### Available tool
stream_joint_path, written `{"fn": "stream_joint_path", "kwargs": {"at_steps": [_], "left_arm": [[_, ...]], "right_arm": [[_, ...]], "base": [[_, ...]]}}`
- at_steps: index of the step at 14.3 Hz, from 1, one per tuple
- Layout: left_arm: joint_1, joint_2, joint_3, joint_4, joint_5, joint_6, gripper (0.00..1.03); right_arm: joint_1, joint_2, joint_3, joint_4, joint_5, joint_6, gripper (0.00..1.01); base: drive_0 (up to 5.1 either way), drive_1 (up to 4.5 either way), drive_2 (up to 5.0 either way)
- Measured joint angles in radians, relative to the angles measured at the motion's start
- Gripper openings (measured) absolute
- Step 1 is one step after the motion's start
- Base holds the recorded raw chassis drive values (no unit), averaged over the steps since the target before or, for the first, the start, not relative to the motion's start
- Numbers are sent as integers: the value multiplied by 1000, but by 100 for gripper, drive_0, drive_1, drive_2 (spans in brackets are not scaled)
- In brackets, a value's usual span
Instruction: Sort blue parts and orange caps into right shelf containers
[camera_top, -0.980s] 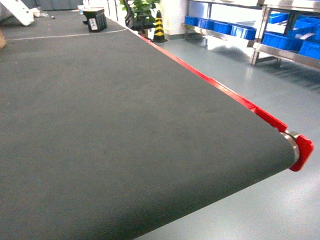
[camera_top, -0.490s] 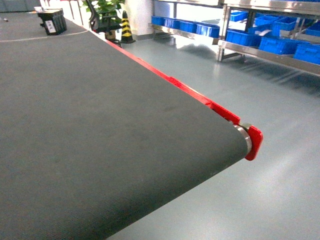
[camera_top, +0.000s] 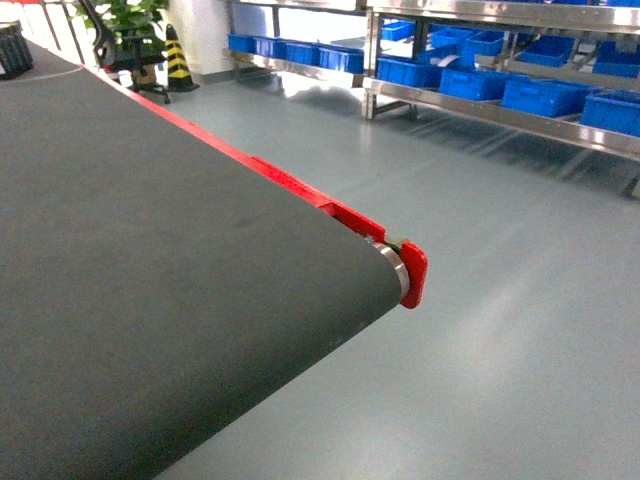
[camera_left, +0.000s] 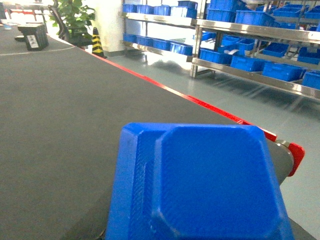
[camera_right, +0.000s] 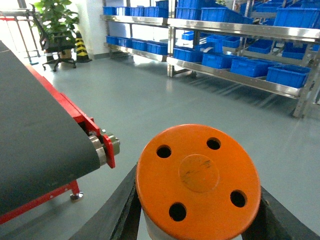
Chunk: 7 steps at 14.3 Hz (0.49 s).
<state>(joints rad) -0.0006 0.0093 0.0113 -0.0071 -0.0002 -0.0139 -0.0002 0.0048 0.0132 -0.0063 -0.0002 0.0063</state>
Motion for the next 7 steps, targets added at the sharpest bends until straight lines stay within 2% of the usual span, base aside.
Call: {"fn": "stream_joint_path", "kwargs": {"at_steps": [7], "left_arm": [[0,0,0,0,0,0,42]], "right_arm": [[0,0,0,0,0,0,46]], "base": [[-156,-156,-156]]}}
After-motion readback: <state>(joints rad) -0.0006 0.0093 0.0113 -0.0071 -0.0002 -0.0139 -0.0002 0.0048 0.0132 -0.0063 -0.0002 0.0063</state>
